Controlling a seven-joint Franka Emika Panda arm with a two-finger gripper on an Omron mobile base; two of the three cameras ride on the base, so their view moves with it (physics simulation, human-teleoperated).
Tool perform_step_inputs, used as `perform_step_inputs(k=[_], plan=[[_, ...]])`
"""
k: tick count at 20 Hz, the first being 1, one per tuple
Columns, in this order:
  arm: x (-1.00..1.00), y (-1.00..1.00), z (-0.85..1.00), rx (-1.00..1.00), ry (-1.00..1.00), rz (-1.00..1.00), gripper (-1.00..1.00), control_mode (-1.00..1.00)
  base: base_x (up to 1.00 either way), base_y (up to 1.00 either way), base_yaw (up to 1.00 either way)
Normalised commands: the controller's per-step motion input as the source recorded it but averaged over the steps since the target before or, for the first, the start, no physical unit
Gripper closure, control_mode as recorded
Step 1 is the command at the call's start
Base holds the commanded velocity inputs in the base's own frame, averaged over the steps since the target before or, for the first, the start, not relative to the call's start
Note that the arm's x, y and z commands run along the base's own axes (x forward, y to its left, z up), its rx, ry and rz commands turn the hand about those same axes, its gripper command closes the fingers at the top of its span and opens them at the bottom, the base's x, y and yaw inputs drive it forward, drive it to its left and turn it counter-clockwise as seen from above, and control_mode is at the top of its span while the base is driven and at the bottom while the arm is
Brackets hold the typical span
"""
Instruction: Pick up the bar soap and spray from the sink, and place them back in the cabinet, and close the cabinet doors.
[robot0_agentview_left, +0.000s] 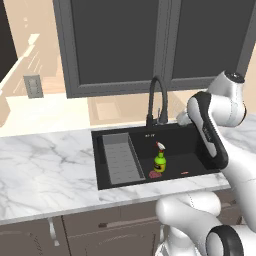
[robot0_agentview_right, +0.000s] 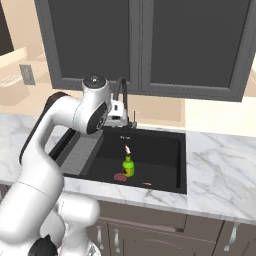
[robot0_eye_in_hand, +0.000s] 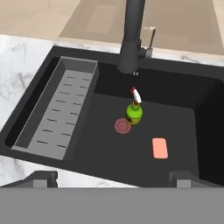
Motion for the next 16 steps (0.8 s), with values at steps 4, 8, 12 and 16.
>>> perform_step_inputs(k=[4, 8, 12, 16], plan=[[0.0, -0.21, -0.25, 0.02, -0.08, 0.06, -1.0, -1.0, 0.0, 0.0, 0.0], [0.0, -0.21, -0.25, 0.02, -0.11, 0.04, -1.0, -1.0, 0.0, 0.0, 0.0], [0.0, -0.07, -0.23, 0.01, -0.12, 0.01, -1.0, -1.0, 0.0, 0.0, 0.0], [0.0, -0.04, -0.27, 0.0, -0.11, 0.0, -1.0, -1.0, 0.0, 0.0, 0.0]])
